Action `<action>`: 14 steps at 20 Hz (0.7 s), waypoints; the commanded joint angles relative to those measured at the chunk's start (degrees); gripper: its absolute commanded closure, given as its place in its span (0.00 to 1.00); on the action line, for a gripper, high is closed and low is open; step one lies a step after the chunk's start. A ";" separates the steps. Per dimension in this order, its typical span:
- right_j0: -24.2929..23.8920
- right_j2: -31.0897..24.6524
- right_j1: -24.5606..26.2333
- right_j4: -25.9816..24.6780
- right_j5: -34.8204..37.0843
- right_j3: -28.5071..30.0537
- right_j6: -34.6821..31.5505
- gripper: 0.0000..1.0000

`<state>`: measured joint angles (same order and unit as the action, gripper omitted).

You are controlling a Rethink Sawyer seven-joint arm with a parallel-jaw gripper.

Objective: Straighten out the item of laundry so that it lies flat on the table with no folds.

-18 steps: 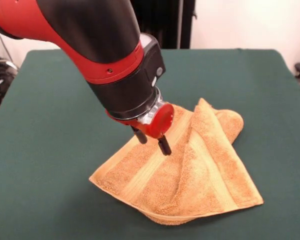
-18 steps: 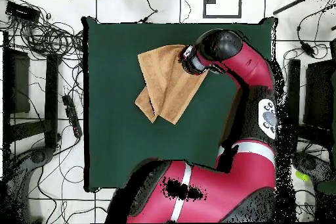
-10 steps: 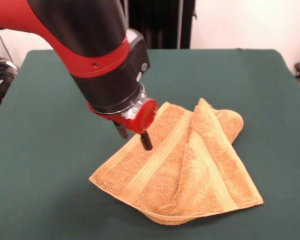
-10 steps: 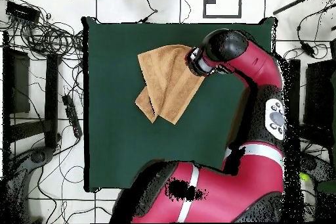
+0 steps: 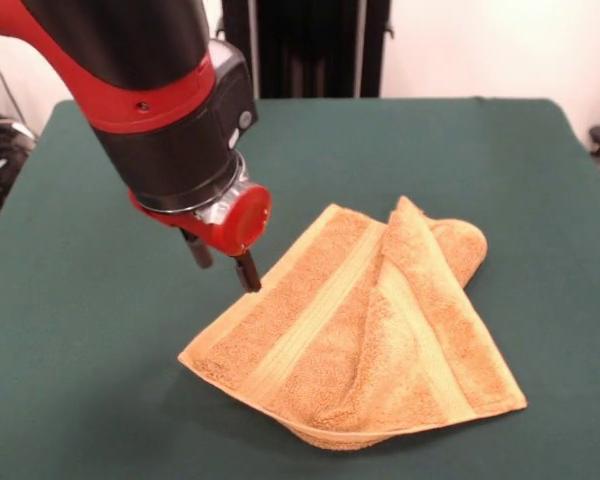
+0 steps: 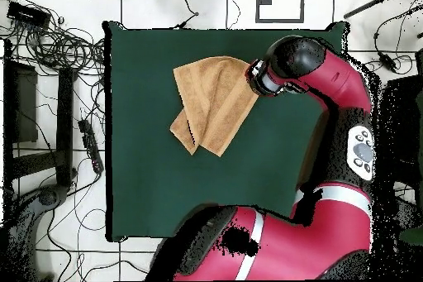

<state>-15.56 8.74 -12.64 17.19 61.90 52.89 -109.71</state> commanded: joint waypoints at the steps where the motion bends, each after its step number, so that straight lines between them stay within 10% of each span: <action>1: 1.17 -6.59 -0.97 -1.45 3.29 3.78 0.23 0.00; 14: 3.31 -8.88 -3.47 2.54 -5.72 14.48 -5.95 0.00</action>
<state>-15.30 7.79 -15.87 17.62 61.59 56.09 -109.71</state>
